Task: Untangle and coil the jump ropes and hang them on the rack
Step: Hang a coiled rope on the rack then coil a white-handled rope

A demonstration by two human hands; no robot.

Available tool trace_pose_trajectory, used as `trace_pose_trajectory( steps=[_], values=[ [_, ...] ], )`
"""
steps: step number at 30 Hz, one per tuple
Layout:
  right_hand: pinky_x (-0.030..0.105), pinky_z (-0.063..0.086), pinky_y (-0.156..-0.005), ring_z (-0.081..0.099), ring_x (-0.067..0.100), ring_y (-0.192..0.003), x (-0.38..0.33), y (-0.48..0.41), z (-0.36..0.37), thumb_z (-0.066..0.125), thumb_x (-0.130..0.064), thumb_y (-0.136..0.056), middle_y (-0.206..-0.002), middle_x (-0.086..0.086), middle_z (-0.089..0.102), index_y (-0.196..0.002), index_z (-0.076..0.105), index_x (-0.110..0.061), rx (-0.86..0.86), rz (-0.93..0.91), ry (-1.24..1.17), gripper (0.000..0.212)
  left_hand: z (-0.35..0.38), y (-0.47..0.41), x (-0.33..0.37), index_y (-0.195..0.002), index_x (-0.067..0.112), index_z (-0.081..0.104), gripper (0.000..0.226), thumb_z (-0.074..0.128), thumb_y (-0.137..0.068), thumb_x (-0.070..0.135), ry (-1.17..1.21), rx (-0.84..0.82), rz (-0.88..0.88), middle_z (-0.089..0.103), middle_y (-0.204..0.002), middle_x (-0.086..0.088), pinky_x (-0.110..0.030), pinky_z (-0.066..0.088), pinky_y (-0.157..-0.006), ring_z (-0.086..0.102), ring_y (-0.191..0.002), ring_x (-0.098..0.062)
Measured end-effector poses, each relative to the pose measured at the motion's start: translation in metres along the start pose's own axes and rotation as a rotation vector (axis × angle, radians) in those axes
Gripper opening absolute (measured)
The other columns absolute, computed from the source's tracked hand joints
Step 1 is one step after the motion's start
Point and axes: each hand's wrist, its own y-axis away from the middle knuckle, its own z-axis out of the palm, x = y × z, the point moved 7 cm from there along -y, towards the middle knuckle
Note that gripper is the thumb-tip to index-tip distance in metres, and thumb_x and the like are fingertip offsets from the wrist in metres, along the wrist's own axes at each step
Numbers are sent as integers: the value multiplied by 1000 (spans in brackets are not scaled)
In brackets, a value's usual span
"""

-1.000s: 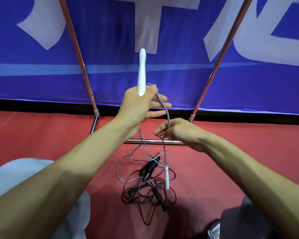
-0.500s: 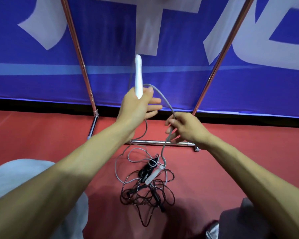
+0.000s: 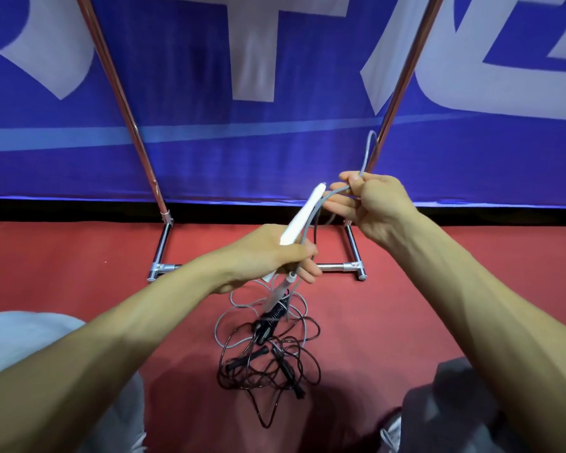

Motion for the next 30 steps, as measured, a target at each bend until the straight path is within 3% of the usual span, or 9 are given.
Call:
trace_pose_trajectory(
  steps=[3, 7, 11, 13, 15, 18, 21, 26, 30],
  values=[
    [32, 59, -52, 67, 23, -51, 3, -2, -3, 36, -7, -103, -79, 19, 57, -91, 51, 1, 37, -12, -1, 21, -14, -3, -3, -98, -7, 59, 13, 52, -96, 4, -42, 134, 13, 74, -85, -18, -42, 58, -84, 73, -80, -31],
    [36, 60, -64, 67, 28, -73, 16, 1, 3, 39, -30, -103, -87, 17, 63, -92, 56, -2, -34, 93, 86, 35, -26, 1, 7, -91, 3, 59, 10, 53, -98, 7, 44, 284, 93, 75, -82, -13, -21, 53, -58, 74, -71, -25],
    [32, 55, -74, 62, 21, -75, 25, 4, 13, 44, -51, -96, -83, 7, 68, -88, 67, -7, -148, 108, 284, 50, -35, 3, 14, -91, 4, 61, 13, 55, -98, 13, 62, 367, 145, 75, -83, -10, -25, 57, -61, 74, -70, -24],
    [28, 51, -75, 59, 14, -74, 21, 8, 21, 52, -46, -94, -82, 5, 68, -88, 70, -7, -174, -10, 445, 44, -38, 3, 16, -87, 6, 61, 15, 56, -98, 15, -34, 395, 157, 76, -81, -8, -32, 58, -68, 74, -69, -23],
    [21, 46, -74, 58, 6, -73, 17, 16, 29, 60, -37, -92, -84, 8, 70, -89, 72, -3, -197, -170, 613, 36, -35, 2, 17, -80, 14, 62, 18, 56, -97, 17, -163, 374, 154, 76, -79, -5, -25, 53, -63, 73, -67, -17],
    [16, 48, -70, 60, 6, -74, 13, 24, 38, 63, -18, -91, -86, 13, 71, -88, 71, 0, -257, -288, 611, 20, -33, 3, 15, -86, 15, 66, 16, 57, -97, 21, -192, 343, 126, 76, -77, -1, -15, 45, -54, 69, -59, -8],
    [14, 45, -64, 58, 4, -66, 7, 25, 38, 64, -8, -90, -76, 4, 66, -84, 68, -4, -277, -303, 570, 9, -31, 3, 16, -86, 15, 66, 14, 59, -96, 20, -136, 299, 146, 76, -78, -3, -28, 55, -69, 72, -65, -15],
    [11, 43, -63, 56, 1, -64, 15, 26, 40, 57, -1, -92, -79, -2, 63, -86, 62, -13, -353, -253, 587, 14, -31, 6, 23, -86, 14, 66, 13, 60, -96, 19, -117, 279, 203, 76, -76, -4, -24, 52, -61, 69, -58, -19],
    [18, 44, -71, 54, 4, -71, 12, 25, 41, 52, 0, -92, -86, -7, 63, -97, 64, -16, -355, -373, 855, 21, -32, 4, 22, -80, 11, 71, 21, 62, -94, 23, -153, 263, 187, 74, -69, -3, -20, 45, -58, 58, -51, -10]
  ],
)
